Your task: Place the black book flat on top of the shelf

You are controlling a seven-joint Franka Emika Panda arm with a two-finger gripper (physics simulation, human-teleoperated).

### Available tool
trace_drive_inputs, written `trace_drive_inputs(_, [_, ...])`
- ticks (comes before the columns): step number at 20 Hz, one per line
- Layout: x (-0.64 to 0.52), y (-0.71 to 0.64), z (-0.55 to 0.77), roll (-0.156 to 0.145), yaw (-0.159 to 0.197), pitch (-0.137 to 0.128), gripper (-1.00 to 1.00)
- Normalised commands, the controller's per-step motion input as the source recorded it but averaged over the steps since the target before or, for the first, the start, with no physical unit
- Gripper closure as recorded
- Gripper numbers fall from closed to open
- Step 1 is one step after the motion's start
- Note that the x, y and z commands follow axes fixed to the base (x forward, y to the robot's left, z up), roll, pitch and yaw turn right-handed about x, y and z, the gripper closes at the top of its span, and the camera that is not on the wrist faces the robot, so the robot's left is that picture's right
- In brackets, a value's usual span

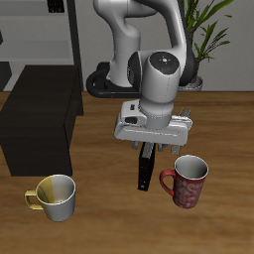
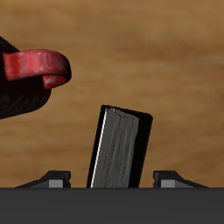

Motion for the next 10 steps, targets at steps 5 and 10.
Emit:
trace_drive_inputs(5, [0.05,-0.09,-0.10,0.005,-0.017,0.020,1.00])
trace_drive_inputs(10, [0.02,-0.04,0.05,0.006,-0.017,0.016,1.00])
